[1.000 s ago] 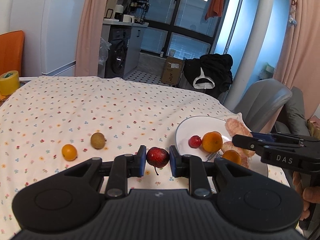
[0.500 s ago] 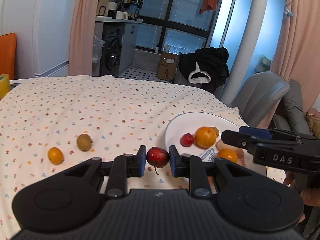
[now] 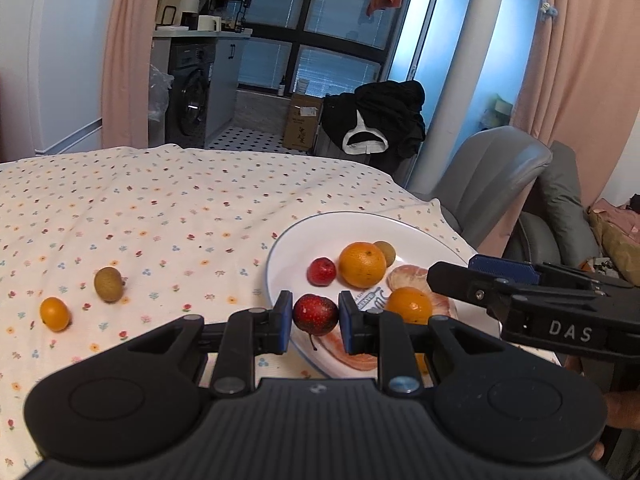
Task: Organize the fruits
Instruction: 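Open both grippers to release the pomelo segment and plum onto the plate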
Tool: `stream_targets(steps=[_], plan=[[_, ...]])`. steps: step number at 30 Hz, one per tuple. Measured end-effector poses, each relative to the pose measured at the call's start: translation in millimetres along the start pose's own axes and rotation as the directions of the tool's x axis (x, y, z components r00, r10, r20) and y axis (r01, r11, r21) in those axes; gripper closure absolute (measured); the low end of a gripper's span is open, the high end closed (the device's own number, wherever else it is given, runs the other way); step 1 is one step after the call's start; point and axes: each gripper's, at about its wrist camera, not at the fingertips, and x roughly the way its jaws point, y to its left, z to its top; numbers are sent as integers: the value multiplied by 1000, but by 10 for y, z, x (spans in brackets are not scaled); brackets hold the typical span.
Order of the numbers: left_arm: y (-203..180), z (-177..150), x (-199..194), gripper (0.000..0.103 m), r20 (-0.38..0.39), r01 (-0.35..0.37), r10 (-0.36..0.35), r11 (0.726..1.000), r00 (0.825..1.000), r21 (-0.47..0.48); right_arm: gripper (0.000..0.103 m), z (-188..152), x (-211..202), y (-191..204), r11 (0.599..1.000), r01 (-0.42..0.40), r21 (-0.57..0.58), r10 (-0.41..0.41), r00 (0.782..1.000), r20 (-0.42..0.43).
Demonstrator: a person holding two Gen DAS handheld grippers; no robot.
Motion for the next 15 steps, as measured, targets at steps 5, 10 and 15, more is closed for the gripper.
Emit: stream_targets(steps=[5, 10, 15], plan=[[-7, 12, 12, 76, 1, -10, 10, 1000, 1000, -6, 34, -37, -66, 1, 1000, 1, 15, -1, 1000, 20], [8, 25, -34, 74, -3, -19, 19, 1000, 1000, -6, 33, -73, -104, 11, 1000, -2, 27, 2, 1000, 27], [48, 10, -152, 60, 13, -40, 40, 999, 999, -7, 29, -95, -157, 63, 1000, -7, 26, 6, 999, 36]])
